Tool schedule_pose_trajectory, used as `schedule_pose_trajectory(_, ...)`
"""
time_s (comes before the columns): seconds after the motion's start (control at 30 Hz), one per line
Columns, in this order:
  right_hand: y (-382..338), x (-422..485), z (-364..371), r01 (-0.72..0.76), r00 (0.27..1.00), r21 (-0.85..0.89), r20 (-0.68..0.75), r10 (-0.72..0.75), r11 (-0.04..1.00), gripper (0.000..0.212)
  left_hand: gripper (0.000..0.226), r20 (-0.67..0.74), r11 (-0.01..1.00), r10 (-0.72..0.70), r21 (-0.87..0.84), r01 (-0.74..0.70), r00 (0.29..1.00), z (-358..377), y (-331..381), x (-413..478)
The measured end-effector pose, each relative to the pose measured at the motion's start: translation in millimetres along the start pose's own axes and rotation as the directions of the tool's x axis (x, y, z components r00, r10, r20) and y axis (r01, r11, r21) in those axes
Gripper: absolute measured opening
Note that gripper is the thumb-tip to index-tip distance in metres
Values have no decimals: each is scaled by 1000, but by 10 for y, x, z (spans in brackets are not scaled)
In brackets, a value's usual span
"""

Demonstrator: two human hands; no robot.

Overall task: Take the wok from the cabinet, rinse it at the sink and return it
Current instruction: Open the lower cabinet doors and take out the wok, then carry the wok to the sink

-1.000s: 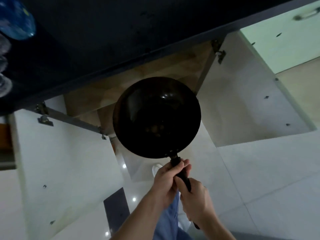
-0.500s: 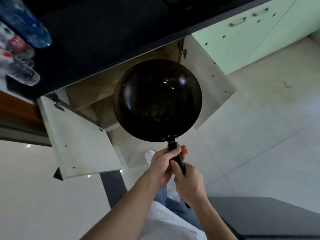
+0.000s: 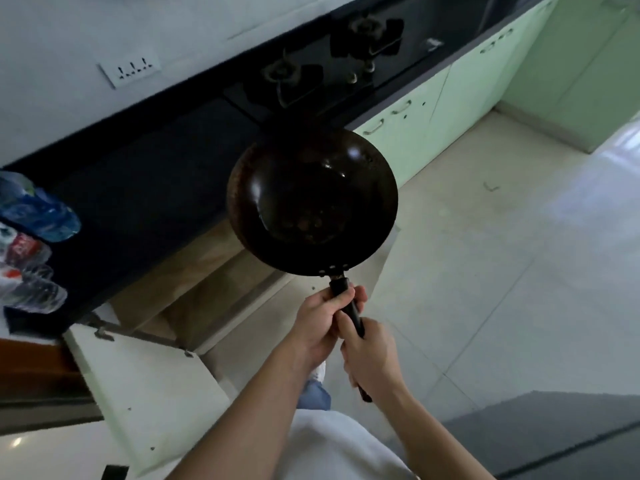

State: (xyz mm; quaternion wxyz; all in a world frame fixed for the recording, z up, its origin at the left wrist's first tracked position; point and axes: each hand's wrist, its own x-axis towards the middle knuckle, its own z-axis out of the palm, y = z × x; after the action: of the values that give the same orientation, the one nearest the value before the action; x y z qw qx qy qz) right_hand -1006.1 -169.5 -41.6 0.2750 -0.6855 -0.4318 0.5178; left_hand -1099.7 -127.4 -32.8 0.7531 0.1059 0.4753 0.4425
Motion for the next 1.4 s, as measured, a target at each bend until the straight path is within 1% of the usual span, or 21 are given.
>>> schedule_pose_trajectory(0.13,-295,307,-40,9,995,-25,-100,-11,1000,57,10,89,998,-20,69,14,996,163,327,352)
schedule_pose_trajectory(0.27,-556,637,-85,13,971,-69,-236,-29,998,49,16,158,993,-74,103,58,985,350,593,753)
schedule_pose_trajectory(0.37,-678,832,-139,-28,952,-61,-305,8,998,48,25,209,986,-113,143,84,971,507,710,999)
schedule_pose_trajectory(0.43,-715,917,-195,-51,935,-59,-354,27,997,49,25,240,980,-145,172,105,960,604,745,1135)
schedule_pose_trajectory(0.57,-750,1042,-356,-76,898,7,-434,72,997,47,22,295,952,-234,261,158,926,847,735,1352)
schedule_pose_trajectory(0.67,-740,1146,-516,-88,866,68,-487,110,994,53,18,324,933,-284,312,181,903,1082,678,1500)
schedule_pose_trajectory(0.77,-687,1272,-720,-103,835,123,-529,153,987,47,20,341,908,-328,370,195,881,1349,584,1660)
schedule_pose_trajectory(0.8,-661,1323,-806,-102,825,135,-543,160,985,48,20,344,900,-342,389,199,874,1453,545,1721)
schedule_pose_trajectory(0.9,-576,1522,-1135,-75,802,186,-572,170,980,63,22,344,878,-373,432,207,862,1818,398,1941)
schedule_pose_trajectory(0.93,-538,1598,-1265,-69,795,194,-582,171,979,64,23,343,872,-381,442,211,859,1959,349,2015)
schedule_pose_trajectory(1.1,-387,1988,-2044,-45,776,222,-606,174,974,42,28,347,847,-425,477,233,836,2738,73,2423)
schedule_pose_trajectory(1.27,-339,2262,-3009,-38,792,242,-584,177,969,40,32,352,845,-437,477,243,827,3614,-249,2755)
schedule_pose_trajectory(1.4,-308,2455,-3612,-22,798,259,-578,173,966,39,33,357,847,-433,474,239,827,4169,-458,2973)
